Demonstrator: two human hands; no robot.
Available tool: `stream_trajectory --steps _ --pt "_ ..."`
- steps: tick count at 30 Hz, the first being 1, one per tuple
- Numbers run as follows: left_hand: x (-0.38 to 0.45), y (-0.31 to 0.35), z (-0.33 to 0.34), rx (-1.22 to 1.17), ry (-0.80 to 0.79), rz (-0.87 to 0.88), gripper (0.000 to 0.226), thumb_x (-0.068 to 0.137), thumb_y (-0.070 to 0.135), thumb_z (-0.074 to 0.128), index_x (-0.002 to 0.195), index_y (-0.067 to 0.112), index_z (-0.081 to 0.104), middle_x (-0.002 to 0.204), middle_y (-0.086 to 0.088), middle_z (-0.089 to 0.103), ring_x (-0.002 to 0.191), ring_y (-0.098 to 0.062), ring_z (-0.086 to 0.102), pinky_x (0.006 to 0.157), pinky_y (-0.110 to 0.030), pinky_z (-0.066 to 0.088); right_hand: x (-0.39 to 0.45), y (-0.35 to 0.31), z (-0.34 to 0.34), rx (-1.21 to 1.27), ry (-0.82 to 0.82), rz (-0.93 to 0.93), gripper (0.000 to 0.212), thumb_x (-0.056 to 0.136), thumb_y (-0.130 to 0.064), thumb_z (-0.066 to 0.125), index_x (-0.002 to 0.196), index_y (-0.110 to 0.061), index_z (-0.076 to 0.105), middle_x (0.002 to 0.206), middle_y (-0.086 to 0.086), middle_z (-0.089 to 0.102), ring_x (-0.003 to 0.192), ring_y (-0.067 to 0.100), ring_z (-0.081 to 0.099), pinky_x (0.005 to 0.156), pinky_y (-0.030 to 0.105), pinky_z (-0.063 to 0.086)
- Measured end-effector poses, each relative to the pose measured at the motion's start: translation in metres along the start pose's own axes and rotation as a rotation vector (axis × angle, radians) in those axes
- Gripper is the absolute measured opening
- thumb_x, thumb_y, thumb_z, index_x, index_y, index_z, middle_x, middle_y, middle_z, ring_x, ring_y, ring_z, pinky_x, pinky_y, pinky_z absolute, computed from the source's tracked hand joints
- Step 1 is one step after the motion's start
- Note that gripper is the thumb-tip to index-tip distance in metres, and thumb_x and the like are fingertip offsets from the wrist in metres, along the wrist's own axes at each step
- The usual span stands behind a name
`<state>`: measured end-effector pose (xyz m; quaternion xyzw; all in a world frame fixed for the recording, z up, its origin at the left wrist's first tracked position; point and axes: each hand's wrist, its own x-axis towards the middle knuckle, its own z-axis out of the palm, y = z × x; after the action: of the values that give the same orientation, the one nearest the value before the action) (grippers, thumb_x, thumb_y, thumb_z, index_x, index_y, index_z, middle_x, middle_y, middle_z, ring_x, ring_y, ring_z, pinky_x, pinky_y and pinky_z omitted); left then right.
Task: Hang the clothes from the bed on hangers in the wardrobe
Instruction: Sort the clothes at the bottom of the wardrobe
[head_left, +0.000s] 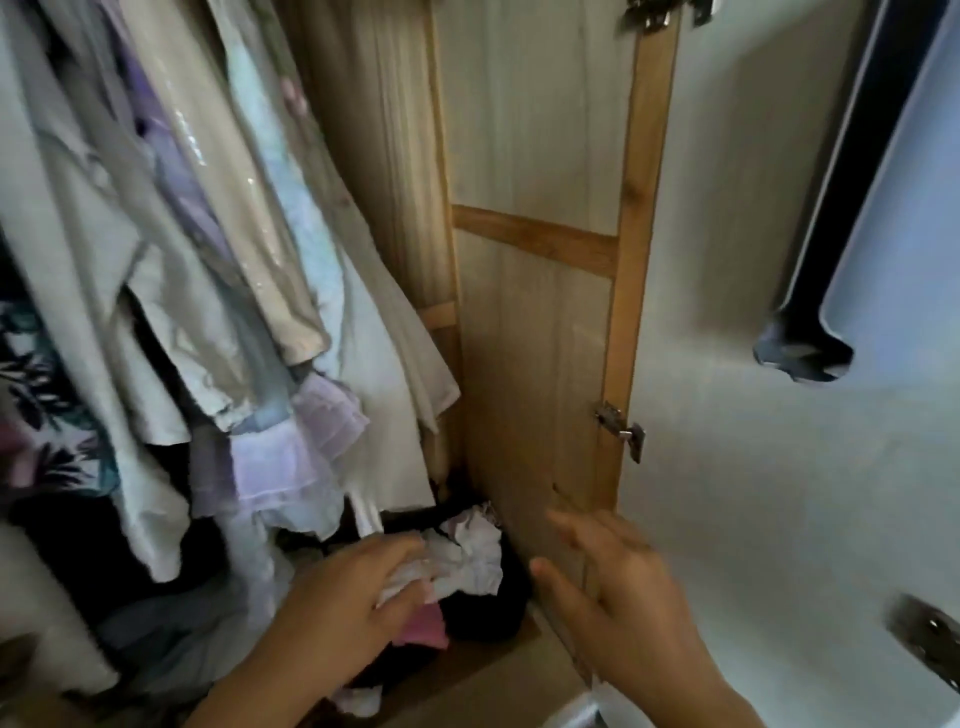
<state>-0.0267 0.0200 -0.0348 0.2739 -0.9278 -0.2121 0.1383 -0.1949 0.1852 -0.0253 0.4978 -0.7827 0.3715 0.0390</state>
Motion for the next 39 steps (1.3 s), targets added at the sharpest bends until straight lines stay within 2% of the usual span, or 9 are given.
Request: stream_trajectory --steps 3,7,10,17,19,23,27,36,39 --pt "0.008 0.000 -0.034 0.092 0.169 0.015 0.062 0.074 0.072 0.036 0.126 0.042 0.048 0.120 0.027 0.050 0.109 0.006 0.050 0.086 -0.011 0.040 0.039 -0.017 0.000 0.032 0.057 -0.125 0.032 0.084 -0.037 0.065 0.115 -0.028 0.062 0.098 -0.025 0.047 0.094 0.000 0.052 0.075 -0.005 0.031" --pt "0.029 0.008 -0.094 0.252 0.405 0.067 0.080 0.066 0.075 0.015 0.133 0.041 0.042 0.132 0.025 0.042 0.122 0.002 0.040 0.093 -0.018 0.038 0.102 -0.051 -0.005 0.113 0.070 -0.299 0.040 0.084 -0.046 0.061 0.121 -0.034 0.057 0.110 -0.019 0.053 0.107 0.001 0.049 0.083 0.016 0.044" --pt "0.052 0.020 -0.142 0.262 0.548 0.141 0.069 0.075 0.070 0.026 0.132 0.035 0.045 0.131 0.021 0.044 0.121 0.001 0.041 0.096 -0.019 0.038 0.149 -0.090 -0.015 0.184 0.138 -0.351 0.041 0.080 -0.044 0.063 0.119 -0.032 0.059 0.111 -0.016 0.054 0.108 0.002 0.050 0.085 0.023 0.045" --pt "0.120 0.027 -0.263 0.408 0.754 0.256 0.059 0.083 0.052 0.050 0.133 0.020 0.048 0.132 0.003 0.048 0.123 -0.013 0.045 0.101 -0.028 0.039 0.260 -0.182 -0.038 0.337 0.325 -0.490 0.028 0.080 -0.033 0.068 0.107 -0.025 0.065 0.095 -0.017 0.053 0.086 0.000 0.051 0.069 0.002 0.035" --pt "0.140 0.023 -0.296 0.457 0.783 0.251 0.057 0.087 0.043 0.058 0.136 0.019 0.044 0.135 0.002 0.044 0.126 -0.015 0.042 0.103 -0.026 0.035 0.290 -0.205 -0.041 0.363 0.344 -0.524 0.024 0.082 -0.031 0.067 0.105 -0.027 0.064 0.092 -0.021 0.051 0.085 -0.003 0.050 0.070 0.005 0.036" --pt "0.174 0.011 -0.359 0.584 0.867 0.223 0.057 0.089 0.041 0.056 0.140 0.021 0.038 0.140 0.004 0.037 0.131 -0.014 0.033 0.105 -0.023 0.025 0.349 -0.242 -0.046 0.378 0.385 -0.539 0.031 0.084 -0.030 0.067 0.112 -0.018 0.064 0.102 -0.008 0.055 0.094 0.009 0.054 0.079 0.021 0.043" --pt "0.197 0.017 -0.418 0.703 1.029 0.298 0.053 0.088 0.040 0.057 0.136 0.020 0.045 0.136 0.003 0.044 0.128 -0.015 0.035 0.104 -0.025 0.024 0.406 -0.275 -0.054 0.346 0.446 -0.587 0.030 0.084 -0.032 0.066 0.110 -0.017 0.065 0.102 -0.005 0.058 0.091 0.009 0.055 0.074 0.019 0.040" --pt "0.241 -0.004 -0.469 0.698 0.991 0.196 0.067 0.087 0.046 0.055 0.144 0.020 0.033 0.145 0.003 0.034 0.135 -0.015 0.027 0.109 -0.026 0.021 0.500 -0.337 -0.063 0.425 0.474 -0.525 0.031 0.082 -0.034 0.068 0.105 -0.013 0.067 0.096 0.001 0.065 0.097 0.018 0.059 0.085 0.028 0.043" --pt "0.245 -0.011 -0.472 0.676 0.986 0.194 0.076 0.086 0.049 0.056 0.148 0.019 0.023 0.152 0.003 0.022 0.141 -0.014 0.012 0.114 -0.028 0.011 0.519 -0.349 -0.058 0.440 0.436 -0.505 0.038 0.083 -0.037 0.067 0.112 -0.015 0.062 0.097 -0.002 0.060 0.100 0.017 0.058 0.083 0.026 0.043"
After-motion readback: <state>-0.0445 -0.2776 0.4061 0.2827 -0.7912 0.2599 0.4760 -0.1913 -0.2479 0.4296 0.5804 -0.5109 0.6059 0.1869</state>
